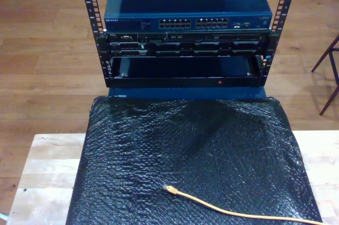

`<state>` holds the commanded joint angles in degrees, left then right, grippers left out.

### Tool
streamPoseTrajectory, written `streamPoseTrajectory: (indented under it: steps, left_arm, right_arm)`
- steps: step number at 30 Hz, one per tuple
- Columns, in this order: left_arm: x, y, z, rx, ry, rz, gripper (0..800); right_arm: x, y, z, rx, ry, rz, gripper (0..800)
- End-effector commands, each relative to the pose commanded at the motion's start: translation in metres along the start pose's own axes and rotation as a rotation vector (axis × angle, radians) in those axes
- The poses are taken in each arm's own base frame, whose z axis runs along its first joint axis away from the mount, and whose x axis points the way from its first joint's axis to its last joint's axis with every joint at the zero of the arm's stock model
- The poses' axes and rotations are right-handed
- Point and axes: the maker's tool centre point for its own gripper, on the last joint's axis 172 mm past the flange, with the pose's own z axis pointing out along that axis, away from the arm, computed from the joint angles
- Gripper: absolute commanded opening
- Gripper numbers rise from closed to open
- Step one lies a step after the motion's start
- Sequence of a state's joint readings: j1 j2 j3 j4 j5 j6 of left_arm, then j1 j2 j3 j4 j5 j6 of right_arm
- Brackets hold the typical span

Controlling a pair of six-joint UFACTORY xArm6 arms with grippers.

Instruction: Grab the cable and plug it in

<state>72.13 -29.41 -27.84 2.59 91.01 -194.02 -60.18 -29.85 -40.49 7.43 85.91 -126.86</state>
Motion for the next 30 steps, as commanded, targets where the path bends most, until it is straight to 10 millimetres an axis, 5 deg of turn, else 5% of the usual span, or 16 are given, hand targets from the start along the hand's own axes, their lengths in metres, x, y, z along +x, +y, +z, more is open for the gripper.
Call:
streamPoseTrajectory:
  steps: [13, 30]
  left_arm:
    - [0.014, -0.029, -0.005, 0.02, 0.021, -0.012, 800]
    - [0.034, -0.05, -0.001, -0.048, 0.04, -0.037, 800]
  right_arm:
    - [0.1, 0.015, -0.014, -0.009, 0.208, -0.007, 792]
    - [0.143, 0.02, -0.048, -0.013, 0.252, -0.007, 789]
